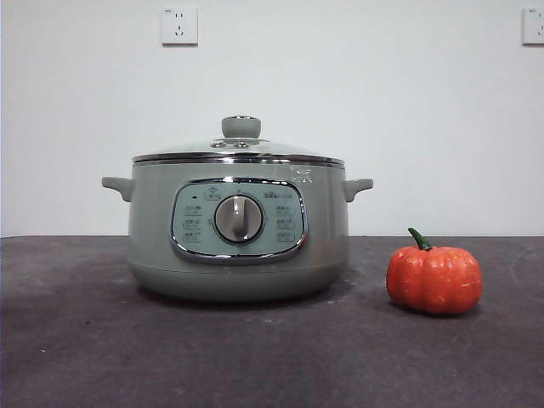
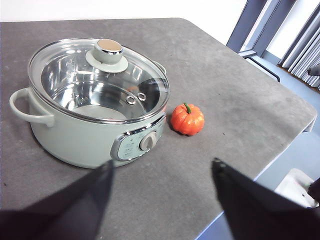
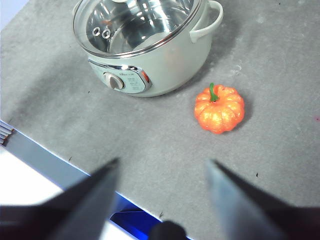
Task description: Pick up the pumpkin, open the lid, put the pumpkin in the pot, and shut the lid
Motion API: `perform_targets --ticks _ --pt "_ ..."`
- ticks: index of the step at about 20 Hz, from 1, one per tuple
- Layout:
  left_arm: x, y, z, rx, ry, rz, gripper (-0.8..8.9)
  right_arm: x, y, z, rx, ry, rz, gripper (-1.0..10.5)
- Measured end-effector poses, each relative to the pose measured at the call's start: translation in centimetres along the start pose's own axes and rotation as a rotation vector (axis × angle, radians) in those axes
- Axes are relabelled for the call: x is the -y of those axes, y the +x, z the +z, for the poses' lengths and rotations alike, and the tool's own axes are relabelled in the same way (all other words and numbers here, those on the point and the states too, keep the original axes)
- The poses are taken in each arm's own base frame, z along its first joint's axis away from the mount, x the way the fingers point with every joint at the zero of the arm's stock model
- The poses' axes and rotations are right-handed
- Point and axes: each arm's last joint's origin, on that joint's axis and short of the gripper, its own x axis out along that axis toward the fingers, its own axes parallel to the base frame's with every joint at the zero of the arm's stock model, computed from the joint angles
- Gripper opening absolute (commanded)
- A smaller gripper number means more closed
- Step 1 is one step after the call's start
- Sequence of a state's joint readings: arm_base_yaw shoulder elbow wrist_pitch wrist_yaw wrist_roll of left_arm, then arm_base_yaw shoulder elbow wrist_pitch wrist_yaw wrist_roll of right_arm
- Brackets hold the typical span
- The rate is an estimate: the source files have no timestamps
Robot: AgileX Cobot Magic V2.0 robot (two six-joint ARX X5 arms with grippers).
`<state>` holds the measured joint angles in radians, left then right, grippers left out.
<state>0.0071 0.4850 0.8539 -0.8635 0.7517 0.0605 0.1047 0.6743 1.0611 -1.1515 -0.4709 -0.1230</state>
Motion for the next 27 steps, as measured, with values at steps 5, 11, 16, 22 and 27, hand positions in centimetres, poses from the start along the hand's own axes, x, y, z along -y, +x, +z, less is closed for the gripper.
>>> perform_targets --ticks 5,11,16,22,27 --pt "0.0 0.0 0.0 0.000 0.003 -0.001 6.85 0.4 0.7 0.6 -0.010 0.010 0.002 7.2" --pt "0.0 0.0 0.0 0.000 0.004 -0.002 6.85 2.5 6.8 3.5 -0.152 0.023 0.045 7.2" --pt "0.0 0.0 0.0 0.000 0.004 -0.002 6.85 3.8 14.5 4.8 -0.306 -0.037 -0.056 7.2" --pt "0.0 0.0 0.0 0.001 0.004 -0.001 6.85 4.8 21.0 4.5 -0.402 -0.094 -0.142 7.2" --pt "-0.1 0.1 0.0 -0.002 0.001 -0.002 6.85 5.5 24.9 3.5 -0.466 -0.106 -0.158 7.2"
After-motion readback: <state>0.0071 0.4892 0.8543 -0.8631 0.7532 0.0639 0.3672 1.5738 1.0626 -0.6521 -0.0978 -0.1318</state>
